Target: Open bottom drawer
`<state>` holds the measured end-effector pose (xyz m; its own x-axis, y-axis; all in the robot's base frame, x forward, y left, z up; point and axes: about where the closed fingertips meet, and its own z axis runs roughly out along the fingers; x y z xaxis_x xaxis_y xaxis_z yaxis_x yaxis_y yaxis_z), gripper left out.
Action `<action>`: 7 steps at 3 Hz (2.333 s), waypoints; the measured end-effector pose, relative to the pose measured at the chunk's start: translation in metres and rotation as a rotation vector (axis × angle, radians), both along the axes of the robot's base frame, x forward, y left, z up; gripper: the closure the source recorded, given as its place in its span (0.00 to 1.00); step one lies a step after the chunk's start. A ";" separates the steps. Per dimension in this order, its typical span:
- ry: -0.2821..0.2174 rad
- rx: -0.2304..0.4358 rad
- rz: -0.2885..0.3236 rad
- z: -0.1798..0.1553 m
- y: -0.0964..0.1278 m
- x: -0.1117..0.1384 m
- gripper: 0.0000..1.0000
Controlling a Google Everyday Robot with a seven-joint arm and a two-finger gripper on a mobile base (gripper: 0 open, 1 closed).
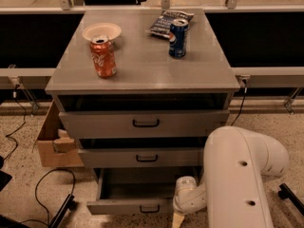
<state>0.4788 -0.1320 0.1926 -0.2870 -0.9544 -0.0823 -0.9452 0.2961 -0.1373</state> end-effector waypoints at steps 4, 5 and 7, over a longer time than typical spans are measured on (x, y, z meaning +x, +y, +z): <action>0.168 -0.244 -0.122 0.084 0.000 -0.135 0.94; 0.181 -0.248 -0.108 0.080 -0.005 -0.143 0.82; 0.039 -0.105 0.005 0.058 0.002 -0.080 0.35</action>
Offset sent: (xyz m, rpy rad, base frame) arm -0.0800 -0.0027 0.0209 -0.1762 0.1455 -0.0420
